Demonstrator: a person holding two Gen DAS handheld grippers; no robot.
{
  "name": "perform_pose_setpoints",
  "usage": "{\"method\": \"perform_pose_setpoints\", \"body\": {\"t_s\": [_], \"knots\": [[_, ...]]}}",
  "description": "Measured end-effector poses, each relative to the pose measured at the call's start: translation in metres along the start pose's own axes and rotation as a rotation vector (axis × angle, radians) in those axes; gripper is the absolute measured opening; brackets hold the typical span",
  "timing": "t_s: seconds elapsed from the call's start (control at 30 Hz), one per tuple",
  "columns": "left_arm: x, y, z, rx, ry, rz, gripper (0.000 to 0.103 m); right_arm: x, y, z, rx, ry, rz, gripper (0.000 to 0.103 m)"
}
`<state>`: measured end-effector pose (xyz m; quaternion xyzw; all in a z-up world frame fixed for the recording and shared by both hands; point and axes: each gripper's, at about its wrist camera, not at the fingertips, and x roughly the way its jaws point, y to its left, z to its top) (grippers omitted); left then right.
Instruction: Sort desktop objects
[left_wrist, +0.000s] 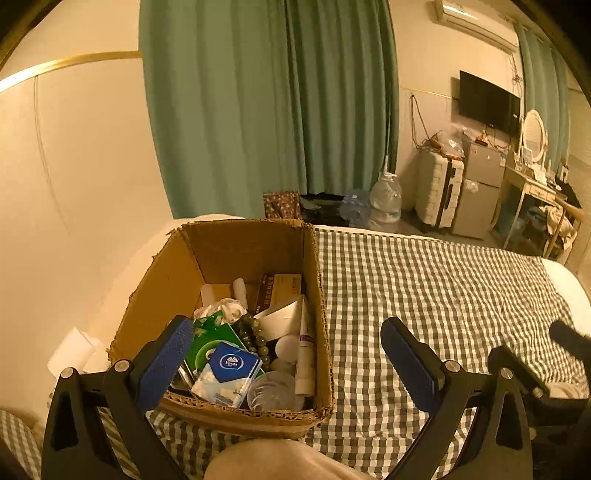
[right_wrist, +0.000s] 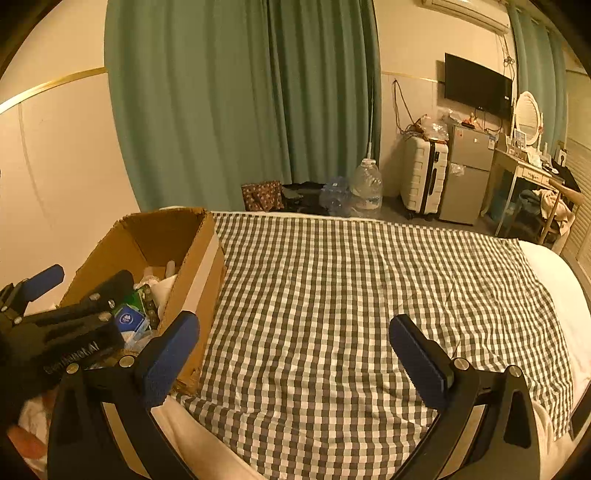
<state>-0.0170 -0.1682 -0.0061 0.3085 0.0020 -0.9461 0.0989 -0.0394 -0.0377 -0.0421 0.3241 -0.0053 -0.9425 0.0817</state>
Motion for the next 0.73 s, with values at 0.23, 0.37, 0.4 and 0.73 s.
{"method": "perform_pose_setpoints", "body": {"t_s": [0.23, 0.37, 0.4, 0.73], "knots": [[0.004, 0.004, -0.003, -0.003, 0.032, -0.009, 0.103, 0.009, 0.003, -0.004, 0.000, 0.028, -0.019, 0.103], [0.004, 0.003, -0.005, 0.002, 0.032, -0.009, 0.103, 0.008, 0.003, -0.005, -0.005, 0.026, -0.028, 0.103], [0.004, 0.002, -0.005, 0.005, 0.034, 0.001, 0.103, 0.007, 0.003, -0.005, -0.004, 0.025, -0.029, 0.103], [0.009, 0.008, -0.010, -0.042, 0.076, 0.001, 0.103, 0.006, 0.004, -0.005, -0.010, 0.027, -0.048, 0.103]]}}
